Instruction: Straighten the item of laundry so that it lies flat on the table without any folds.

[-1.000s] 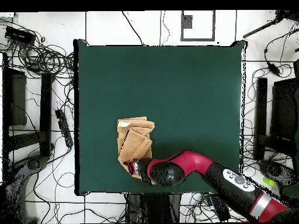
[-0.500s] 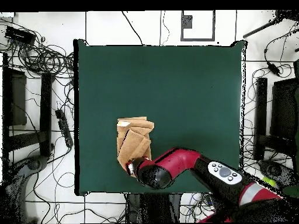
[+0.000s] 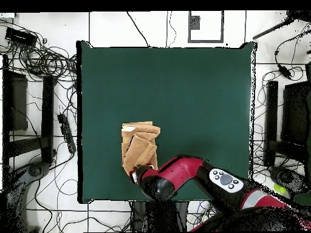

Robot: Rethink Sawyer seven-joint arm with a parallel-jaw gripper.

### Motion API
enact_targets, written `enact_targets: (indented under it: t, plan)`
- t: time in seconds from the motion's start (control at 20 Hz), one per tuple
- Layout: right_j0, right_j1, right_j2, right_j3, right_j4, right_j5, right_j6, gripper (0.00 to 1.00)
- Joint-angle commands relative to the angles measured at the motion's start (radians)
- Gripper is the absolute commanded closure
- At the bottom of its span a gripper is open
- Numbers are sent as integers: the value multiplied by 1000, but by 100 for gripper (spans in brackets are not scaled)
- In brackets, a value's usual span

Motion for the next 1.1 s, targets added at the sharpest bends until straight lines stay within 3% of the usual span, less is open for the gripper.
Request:
enact_targets:
  t: [0.05,0.45,0.6,0.7,0.9,1.05,1.1]
  plan:
    - [-45,148,-6,-233,-108,82,-189,100]
    - [-332,258,265,-86,26,259,-469,100]
    - [-377,308,318,-48,9,277,-543,100]
    - [-387,329,332,-25,-13,252,-524,100]
    - [-328,301,316,0,-84,169,-413,100]
    - [-124,188,199,-20,-198,-17,-122,100]
    - [39,104,85,-50,-254,-136,45,100]
